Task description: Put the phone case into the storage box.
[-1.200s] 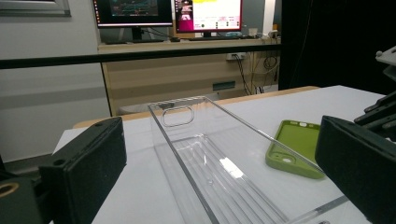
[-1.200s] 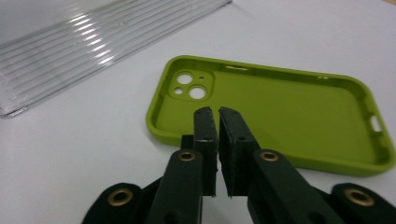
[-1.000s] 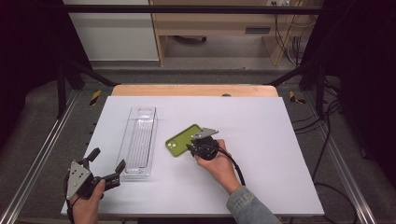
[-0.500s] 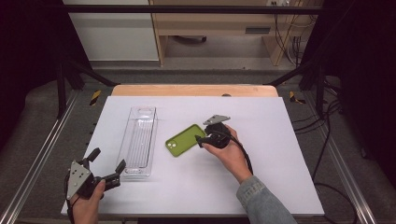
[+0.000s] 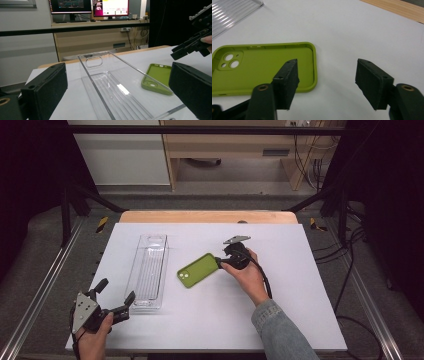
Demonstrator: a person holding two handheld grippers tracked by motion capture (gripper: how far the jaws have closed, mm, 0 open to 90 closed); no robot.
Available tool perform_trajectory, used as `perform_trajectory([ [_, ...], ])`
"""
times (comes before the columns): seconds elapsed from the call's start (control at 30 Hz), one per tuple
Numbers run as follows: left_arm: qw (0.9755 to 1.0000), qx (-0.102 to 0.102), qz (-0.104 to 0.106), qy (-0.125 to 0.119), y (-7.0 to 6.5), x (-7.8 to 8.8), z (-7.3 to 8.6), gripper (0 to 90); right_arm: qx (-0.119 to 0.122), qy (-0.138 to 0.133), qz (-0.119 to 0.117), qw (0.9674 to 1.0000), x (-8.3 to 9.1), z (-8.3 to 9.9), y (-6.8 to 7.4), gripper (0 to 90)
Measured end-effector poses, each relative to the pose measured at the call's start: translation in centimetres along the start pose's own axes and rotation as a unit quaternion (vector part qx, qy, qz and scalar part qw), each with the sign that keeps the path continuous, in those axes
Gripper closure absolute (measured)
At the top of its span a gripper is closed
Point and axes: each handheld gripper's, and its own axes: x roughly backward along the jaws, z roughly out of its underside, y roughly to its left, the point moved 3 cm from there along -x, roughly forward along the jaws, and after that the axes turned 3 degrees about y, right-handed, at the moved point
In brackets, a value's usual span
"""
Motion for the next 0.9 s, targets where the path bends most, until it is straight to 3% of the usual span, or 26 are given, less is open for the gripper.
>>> perform_trajectory([
  [0.33,1.0,-0.002,-0.001,0.001,0.0,0.0,0.0,1.5,-0.02,0.018,-0.005,0.9996,-1.6,0.4,-0.2,52.7],
  [0.9,1.0,-0.007,0.0,0.004,-0.1,-0.1,0.0,1.5,-0.032,0.013,-0.022,0.9992,-3.6,0.8,0.6,72.6],
])
